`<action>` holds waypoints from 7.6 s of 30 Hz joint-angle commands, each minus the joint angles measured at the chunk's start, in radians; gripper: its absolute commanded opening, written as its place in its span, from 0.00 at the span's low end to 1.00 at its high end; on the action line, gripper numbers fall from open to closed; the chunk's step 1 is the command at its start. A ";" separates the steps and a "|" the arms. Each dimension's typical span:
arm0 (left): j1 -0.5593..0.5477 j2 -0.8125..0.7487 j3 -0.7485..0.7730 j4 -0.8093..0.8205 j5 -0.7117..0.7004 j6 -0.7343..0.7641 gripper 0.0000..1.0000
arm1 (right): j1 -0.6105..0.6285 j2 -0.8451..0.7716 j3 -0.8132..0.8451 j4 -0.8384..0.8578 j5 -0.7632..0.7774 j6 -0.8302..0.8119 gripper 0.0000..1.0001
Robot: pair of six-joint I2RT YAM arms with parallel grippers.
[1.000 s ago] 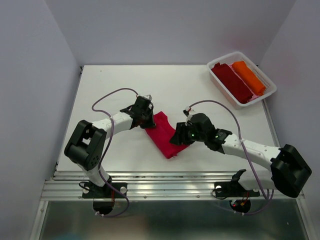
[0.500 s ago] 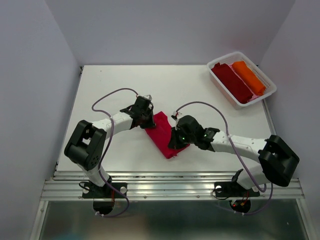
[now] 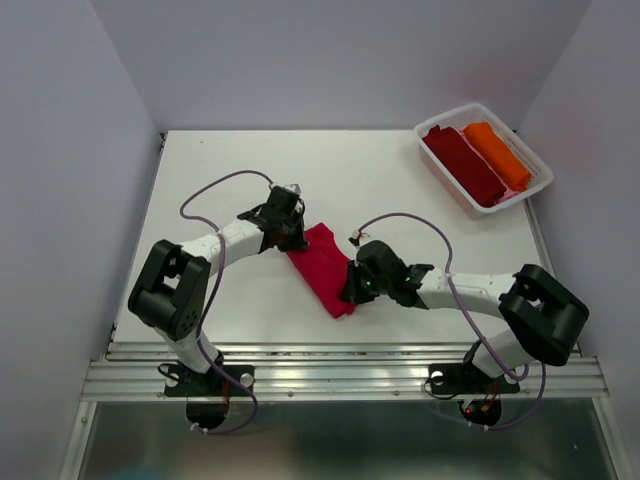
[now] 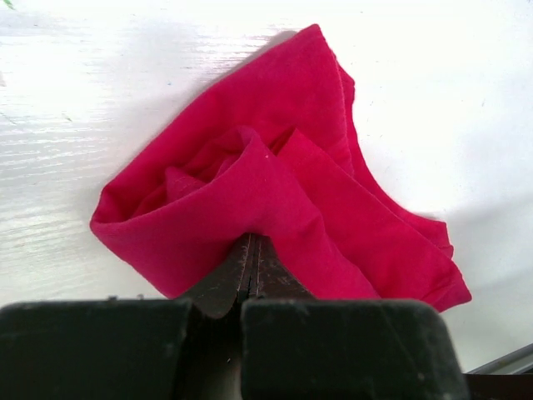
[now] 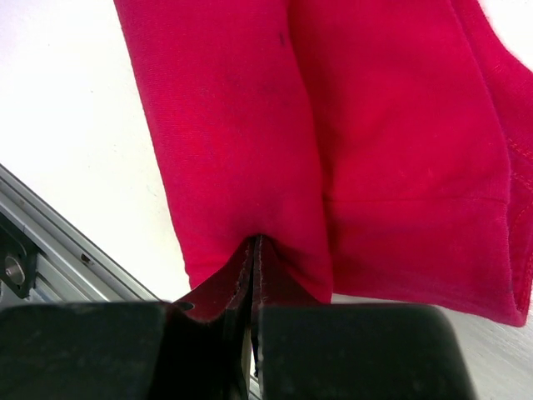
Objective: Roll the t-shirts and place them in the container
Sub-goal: Roll the T-shirt to the center of the board.
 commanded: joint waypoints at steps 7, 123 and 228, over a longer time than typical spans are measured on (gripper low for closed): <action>0.053 -0.034 0.037 -0.034 -0.042 0.022 0.00 | 0.003 0.050 -0.063 -0.055 0.054 -0.011 0.01; 0.095 -0.393 -0.089 -0.233 -0.185 0.019 0.00 | -0.145 0.351 0.211 0.337 -0.628 0.158 0.01; -0.083 -0.159 0.132 -0.112 -0.229 0.053 0.00 | -0.094 -0.112 0.122 -0.204 -0.058 -0.066 0.01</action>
